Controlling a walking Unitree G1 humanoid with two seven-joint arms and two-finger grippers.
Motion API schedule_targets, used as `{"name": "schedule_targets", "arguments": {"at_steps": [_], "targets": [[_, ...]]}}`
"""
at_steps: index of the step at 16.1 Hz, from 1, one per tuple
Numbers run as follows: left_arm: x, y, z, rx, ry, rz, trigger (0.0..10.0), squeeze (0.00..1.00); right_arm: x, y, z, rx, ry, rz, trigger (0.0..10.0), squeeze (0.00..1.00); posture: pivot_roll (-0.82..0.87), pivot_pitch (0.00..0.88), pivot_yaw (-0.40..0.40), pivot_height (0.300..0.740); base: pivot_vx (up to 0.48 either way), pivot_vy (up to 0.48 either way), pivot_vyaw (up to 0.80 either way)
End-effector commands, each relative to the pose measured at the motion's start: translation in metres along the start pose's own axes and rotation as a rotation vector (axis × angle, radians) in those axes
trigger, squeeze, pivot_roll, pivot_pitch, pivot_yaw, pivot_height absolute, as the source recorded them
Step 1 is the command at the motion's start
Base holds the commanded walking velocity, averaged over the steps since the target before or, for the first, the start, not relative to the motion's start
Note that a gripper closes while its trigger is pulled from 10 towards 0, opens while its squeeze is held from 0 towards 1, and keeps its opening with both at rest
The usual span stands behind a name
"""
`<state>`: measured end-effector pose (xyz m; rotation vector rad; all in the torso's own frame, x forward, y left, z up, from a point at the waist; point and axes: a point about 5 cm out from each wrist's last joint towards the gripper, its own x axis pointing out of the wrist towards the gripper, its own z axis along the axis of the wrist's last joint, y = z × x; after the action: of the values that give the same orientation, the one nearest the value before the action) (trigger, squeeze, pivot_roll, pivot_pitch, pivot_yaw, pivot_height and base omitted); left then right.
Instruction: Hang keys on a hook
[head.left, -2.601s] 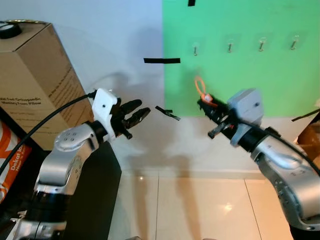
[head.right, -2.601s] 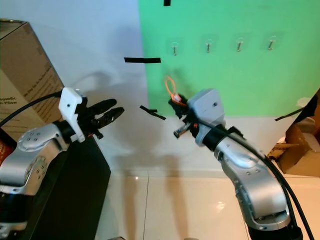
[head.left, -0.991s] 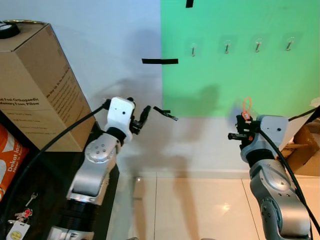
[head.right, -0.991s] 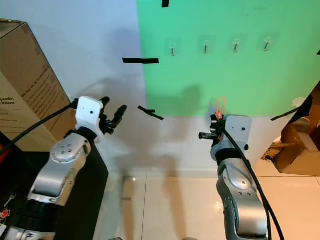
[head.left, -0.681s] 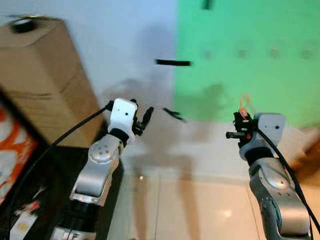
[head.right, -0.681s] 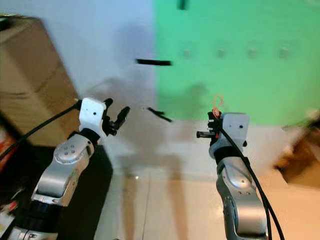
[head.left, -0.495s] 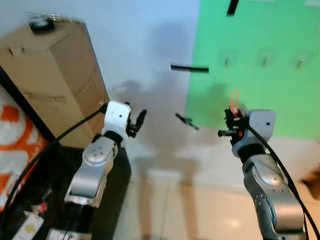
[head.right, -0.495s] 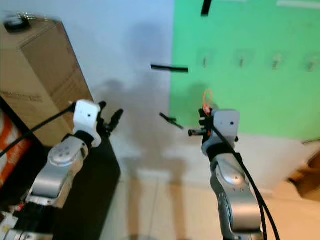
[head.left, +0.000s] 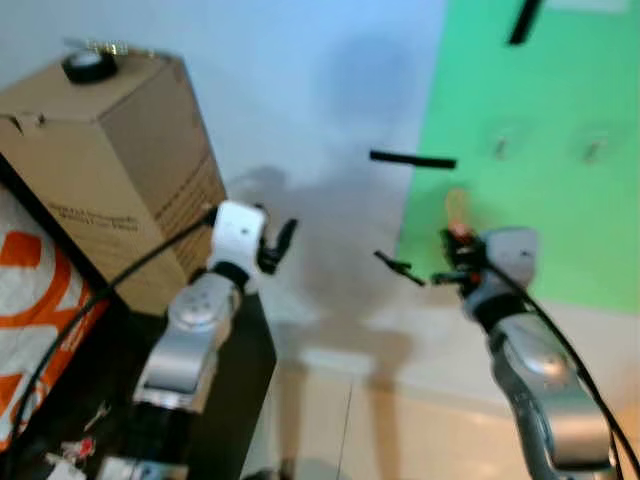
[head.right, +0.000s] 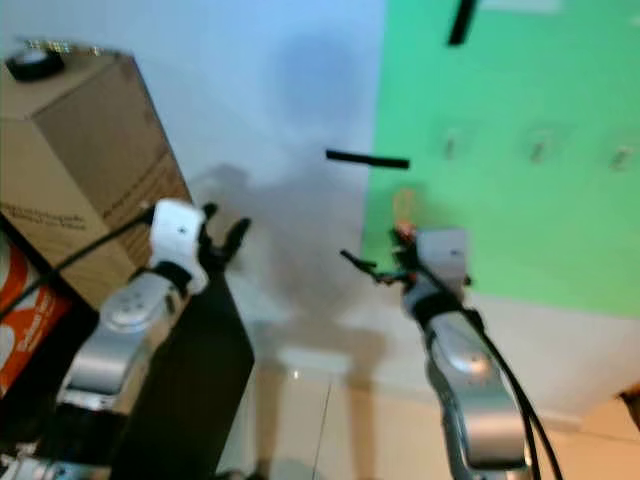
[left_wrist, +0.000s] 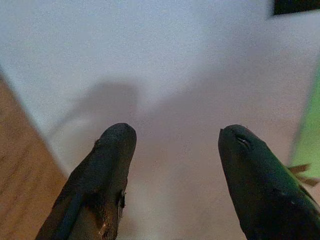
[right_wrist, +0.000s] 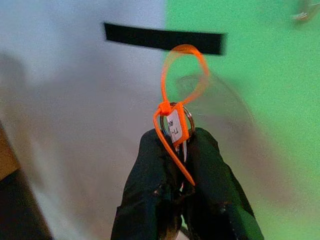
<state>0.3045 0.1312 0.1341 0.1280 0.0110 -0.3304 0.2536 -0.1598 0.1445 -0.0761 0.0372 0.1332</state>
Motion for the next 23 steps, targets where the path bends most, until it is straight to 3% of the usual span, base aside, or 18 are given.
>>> {"name": "schedule_targets", "arguments": {"at_steps": [1,5,13,16,17,23], "targets": [[0.001,-0.003,0.002,-0.005,-0.010,-0.004,10.0,0.00,-0.001,-0.004,0.005,-0.008,-0.021,-0.003,10.0,0.00,-0.20,0.000,0.071,0.740,0.000,0.000,0.80],[0.002,-0.003,0.002,0.001,-0.009,0.007,10.0,0.00,0.000,-0.004,0.007,-0.032,-0.028,0.026,10.0,0.00,-0.20,0.000,0.068,0.740,0.000,-0.480,0.80],[0.003,-0.006,0.002,0.012,-0.009,0.002,10.0,0.00,0.001,-0.012,0.013,-0.058,-0.047,0.016,10.0,0.00,-0.20,0.000,0.066,0.740,0.000,-0.480,0.00],[0.003,-0.010,-0.002,0.057,0.011,-0.035,10.0,0.00,0.000,-0.010,0.017,-0.081,-0.072,0.029,10.0,0.00,-0.20,0.000,0.068,0.740,0.000,0.000,0.00],[0.002,-0.014,-0.002,0.075,0.005,-0.078,10.0,0.00,-0.001,-0.010,0.020,-0.143,-0.086,0.030,10.0,0.00,-0.20,0.000,0.070,0.740,0.000,0.000,0.00],[-0.002,-0.022,-0.007,0.081,0.031,-0.219,10.0,0.00,0.004,-0.006,0.035,-0.241,-0.169,-0.034,10.0,0.00,-0.20,0.000,0.076,0.740,0.000,0.000,0.00]]}}
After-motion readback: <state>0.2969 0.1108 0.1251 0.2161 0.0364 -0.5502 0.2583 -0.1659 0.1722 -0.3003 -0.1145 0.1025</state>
